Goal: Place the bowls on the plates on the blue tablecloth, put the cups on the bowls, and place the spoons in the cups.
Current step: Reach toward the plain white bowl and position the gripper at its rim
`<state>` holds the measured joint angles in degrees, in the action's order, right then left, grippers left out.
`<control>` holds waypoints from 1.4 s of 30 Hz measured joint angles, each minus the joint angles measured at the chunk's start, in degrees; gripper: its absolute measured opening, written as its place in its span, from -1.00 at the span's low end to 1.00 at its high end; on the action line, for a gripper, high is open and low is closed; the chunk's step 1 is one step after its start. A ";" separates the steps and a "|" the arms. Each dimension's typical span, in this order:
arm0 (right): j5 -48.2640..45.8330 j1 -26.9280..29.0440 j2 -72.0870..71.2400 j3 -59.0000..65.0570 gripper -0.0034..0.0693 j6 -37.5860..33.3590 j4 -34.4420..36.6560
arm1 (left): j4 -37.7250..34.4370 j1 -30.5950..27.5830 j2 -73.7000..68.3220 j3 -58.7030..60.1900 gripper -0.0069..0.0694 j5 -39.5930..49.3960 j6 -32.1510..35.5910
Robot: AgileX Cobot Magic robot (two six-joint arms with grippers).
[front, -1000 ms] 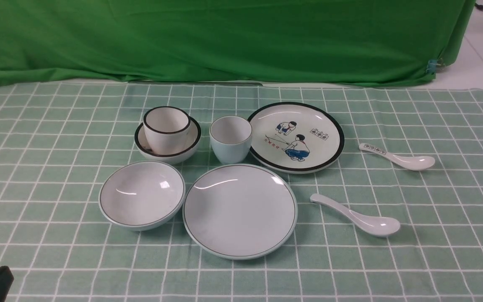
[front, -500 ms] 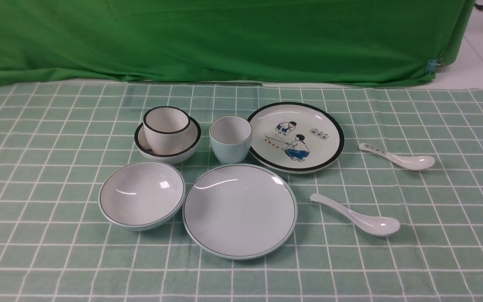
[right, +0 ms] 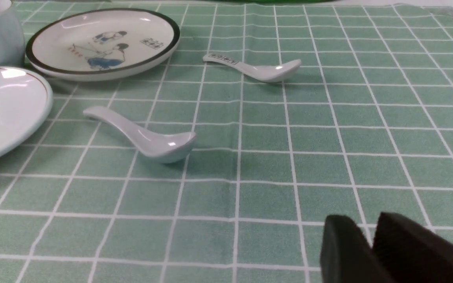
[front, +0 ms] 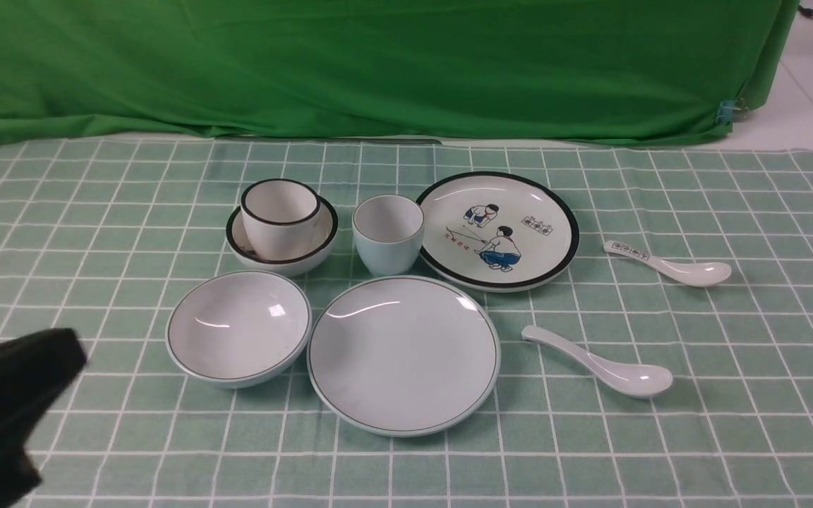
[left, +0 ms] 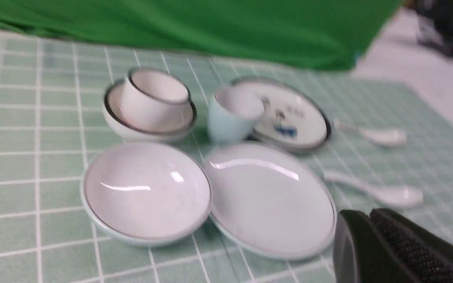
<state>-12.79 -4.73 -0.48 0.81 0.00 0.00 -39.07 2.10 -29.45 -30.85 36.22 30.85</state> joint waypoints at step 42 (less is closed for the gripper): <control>-8.31 -27.70 11.52 -31.83 -0.37 9.97 4.05 | 41.81 17.96 -68.85 -31.15 0.41 3.29 0.26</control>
<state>-21.11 -32.44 11.04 -31.02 9.97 4.05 2.74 20.06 -98.31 -61.99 39.51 31.11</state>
